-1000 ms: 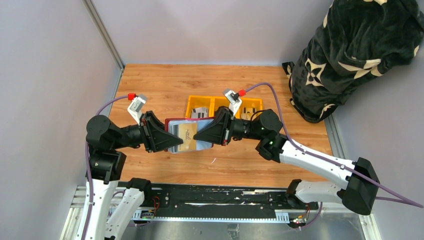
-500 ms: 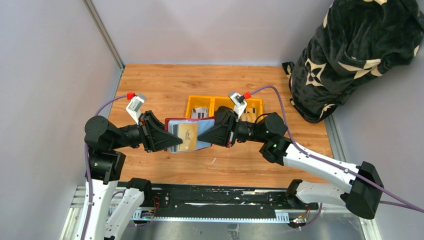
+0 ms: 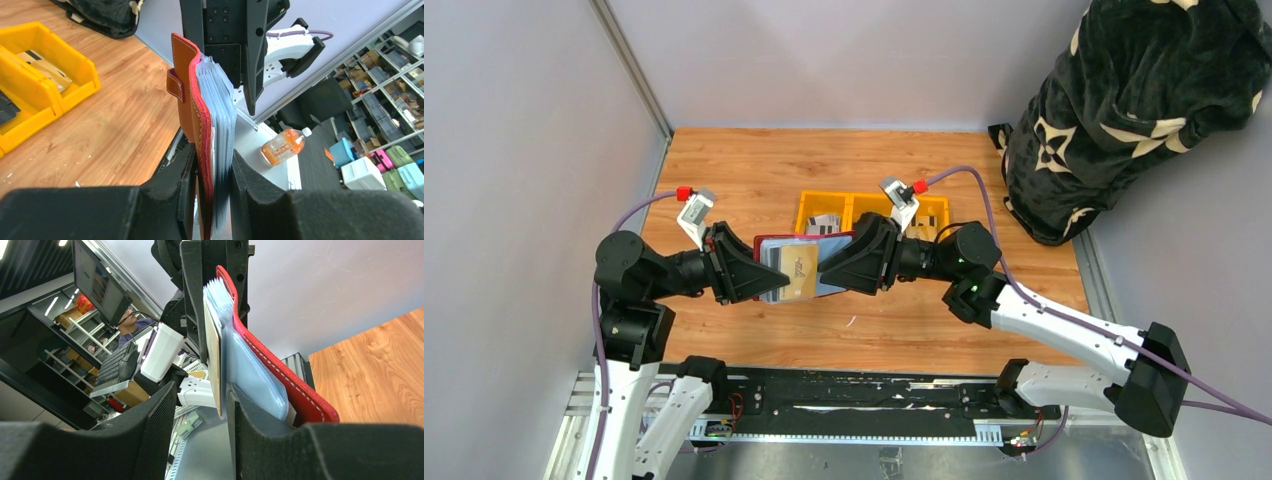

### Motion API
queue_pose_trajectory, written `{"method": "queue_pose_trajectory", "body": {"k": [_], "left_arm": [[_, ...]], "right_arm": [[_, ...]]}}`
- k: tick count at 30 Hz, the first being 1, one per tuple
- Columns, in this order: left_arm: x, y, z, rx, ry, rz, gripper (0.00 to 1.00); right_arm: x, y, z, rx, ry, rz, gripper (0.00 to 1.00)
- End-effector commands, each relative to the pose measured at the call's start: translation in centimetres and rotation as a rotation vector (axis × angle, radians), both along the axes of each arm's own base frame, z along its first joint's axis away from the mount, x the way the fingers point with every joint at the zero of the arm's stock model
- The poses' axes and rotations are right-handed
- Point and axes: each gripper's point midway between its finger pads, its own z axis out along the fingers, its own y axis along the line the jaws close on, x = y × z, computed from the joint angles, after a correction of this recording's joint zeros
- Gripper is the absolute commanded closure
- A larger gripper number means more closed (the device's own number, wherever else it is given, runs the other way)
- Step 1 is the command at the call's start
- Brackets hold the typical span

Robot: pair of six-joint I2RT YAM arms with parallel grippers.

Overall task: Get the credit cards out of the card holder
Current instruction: Remove the credit card from the card holder.

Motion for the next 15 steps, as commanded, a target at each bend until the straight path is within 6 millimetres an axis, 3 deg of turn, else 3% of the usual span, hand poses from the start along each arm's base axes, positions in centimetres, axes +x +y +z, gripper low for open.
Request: {"method": "queue_pose_trajectory", "body": {"k": [1, 6, 15], "left_arm": [[-0.3, 0.1, 0.9, 0.003, -0.047, 0.007, 0.74], [-0.7, 0.1, 1.3, -0.002, -0.056, -0.005, 0.74], [-1.0, 0.0, 1.3, -0.003, -0.054, -0.02, 0.71]], "right_arm": [[-0.2, 0.2, 1.3, 0.009, -0.051, -0.01, 0.55], [0.3, 1.1, 0.5, -0.003, -0.019, 0.001, 0.6], [-0.2, 1.0, 0.9, 0.046, -0.02, 0.038, 1.0]]}}
